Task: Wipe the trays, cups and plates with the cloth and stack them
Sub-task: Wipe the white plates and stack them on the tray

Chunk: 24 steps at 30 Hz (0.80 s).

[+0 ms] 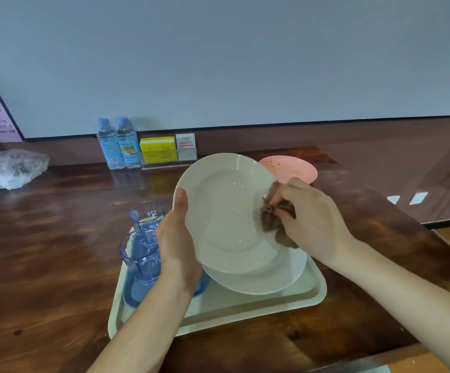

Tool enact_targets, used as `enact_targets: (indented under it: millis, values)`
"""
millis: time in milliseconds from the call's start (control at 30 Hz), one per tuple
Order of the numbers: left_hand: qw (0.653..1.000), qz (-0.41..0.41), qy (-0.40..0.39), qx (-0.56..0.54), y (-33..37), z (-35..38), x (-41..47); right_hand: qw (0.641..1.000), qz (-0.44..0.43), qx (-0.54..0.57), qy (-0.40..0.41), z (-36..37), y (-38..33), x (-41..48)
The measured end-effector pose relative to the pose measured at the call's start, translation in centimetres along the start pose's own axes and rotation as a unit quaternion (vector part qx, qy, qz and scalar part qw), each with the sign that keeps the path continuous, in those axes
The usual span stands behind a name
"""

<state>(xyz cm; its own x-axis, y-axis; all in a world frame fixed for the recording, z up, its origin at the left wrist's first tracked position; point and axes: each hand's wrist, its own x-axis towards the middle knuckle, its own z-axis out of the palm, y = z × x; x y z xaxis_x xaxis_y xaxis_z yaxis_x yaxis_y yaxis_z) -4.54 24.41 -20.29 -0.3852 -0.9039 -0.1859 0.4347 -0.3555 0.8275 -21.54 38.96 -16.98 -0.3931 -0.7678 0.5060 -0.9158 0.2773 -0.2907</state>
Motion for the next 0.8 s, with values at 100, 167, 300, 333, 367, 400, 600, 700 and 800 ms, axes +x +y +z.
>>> enact_targets:
  millis: [100,167,300,333,367,400,600,700,800]
  values:
    - [1.0,-0.002,-0.001,0.005,-0.3,0.0,0.0,1.0,0.001,0.017,-0.006,-0.2,0.9,0.8]
    - [1.0,-0.009,-0.008,0.0,-0.5,-0.2,0.2,0.999,0.006,0.044,0.017,-0.4,1.3,2.2]
    - [1.0,-0.023,0.005,-0.009,-0.4,-0.3,0.1,0.999,-0.01,0.04,0.029,-0.3,1.2,2.2]
    - [1.0,-0.022,0.01,-0.011,-0.3,-0.3,0.1,0.999,-0.015,0.025,0.02,0.0,1.0,1.4]
    - [1.0,-0.02,0.012,-0.012,-0.3,-0.2,0.1,1.0,-0.017,0.012,0.009,0.4,0.8,0.4]
    - [1.0,-0.017,0.012,-0.014,-0.3,-0.2,0.0,1.0,-0.019,0.008,-0.005,0.9,0.4,-0.6]
    - [0.999,-0.012,-0.031,-0.017,-0.8,-0.1,-0.4,0.992,-0.08,0.03,-0.094,2.8,-1.3,-3.6]
    - [0.999,0.027,-0.039,0.011,-1.0,0.0,-0.7,0.995,-0.09,-0.045,-0.027,2.1,0.2,-1.6]
    - [0.998,0.03,-0.046,0.007,-0.8,0.1,-1.1,0.988,-0.115,-0.103,0.007,2.0,0.3,-1.5]
